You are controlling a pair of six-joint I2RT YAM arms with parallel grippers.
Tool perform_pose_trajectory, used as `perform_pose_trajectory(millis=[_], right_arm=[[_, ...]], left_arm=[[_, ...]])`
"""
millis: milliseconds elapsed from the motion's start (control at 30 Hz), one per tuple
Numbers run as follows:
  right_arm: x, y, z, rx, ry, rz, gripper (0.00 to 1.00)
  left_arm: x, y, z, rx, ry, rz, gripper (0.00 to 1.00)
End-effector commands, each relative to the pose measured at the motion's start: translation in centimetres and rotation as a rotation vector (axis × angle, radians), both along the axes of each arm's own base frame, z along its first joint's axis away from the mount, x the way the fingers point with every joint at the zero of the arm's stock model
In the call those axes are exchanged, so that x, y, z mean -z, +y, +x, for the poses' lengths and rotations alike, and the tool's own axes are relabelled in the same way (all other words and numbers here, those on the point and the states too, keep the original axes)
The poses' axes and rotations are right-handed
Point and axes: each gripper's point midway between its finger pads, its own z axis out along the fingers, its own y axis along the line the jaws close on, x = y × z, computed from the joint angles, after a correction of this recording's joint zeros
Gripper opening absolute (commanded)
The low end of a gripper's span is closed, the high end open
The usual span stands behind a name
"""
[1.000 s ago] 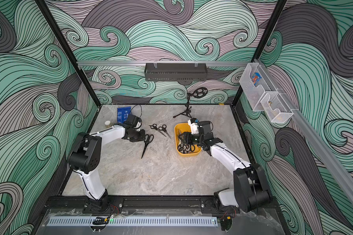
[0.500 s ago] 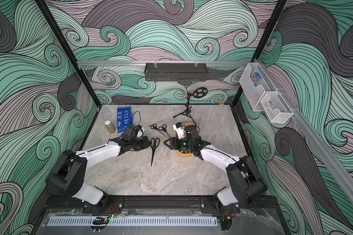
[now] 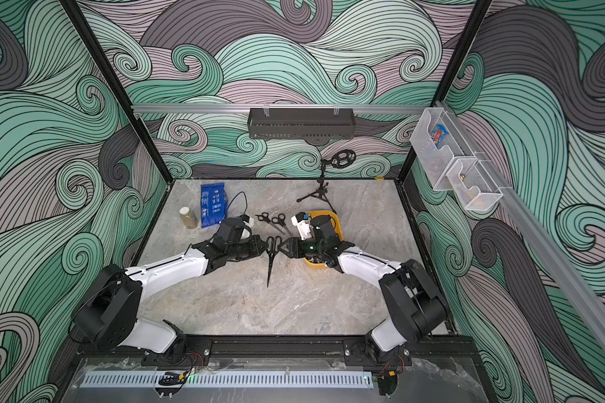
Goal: Put the scissors into the storage box
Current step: Pick up the scissors from the center of the board.
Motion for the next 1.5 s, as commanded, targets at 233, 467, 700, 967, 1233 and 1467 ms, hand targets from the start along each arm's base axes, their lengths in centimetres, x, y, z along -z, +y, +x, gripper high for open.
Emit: perform_pose_trajectory(millis=[233,467,700,967,1233,1467], right_arm=[[-1.0,0.7,0.2,-0.016,-0.023,0.024,0.36],[-1.1,0.7,0.2,-0.016,-0.024,0.026,0.16],[-1.0,0.5,0.2,-0.011,-0.022,0.024,0.07],[-1.4,0.1,0.4,0.005,-0.035,0.022,0.06],[-2.6,-3.2,1.8,0.082,-0.062,0.016,0.07],[-4.5,-9.8,4.5,0.230,-0.106,-0.040,0.07]], left_arm=[[-1.8,-1.4,0.0,0.014,-0.059,-0.018,0.00],[-2.1,-2.1,-0.4,0.032,-0.066,-0.022,0.00],[-2.8,-2.5,-0.7,0.046,-0.078,-0.039,0.19],[-4.3,-1.4,-0.8,0.010,-0.118,-0.036,0.67],[-7.1,2.4,0.8,-0.130,-0.230,0.011,0.68],[-7.8,7.3,2.9,-0.273,-0.291,0.086,0.77]])
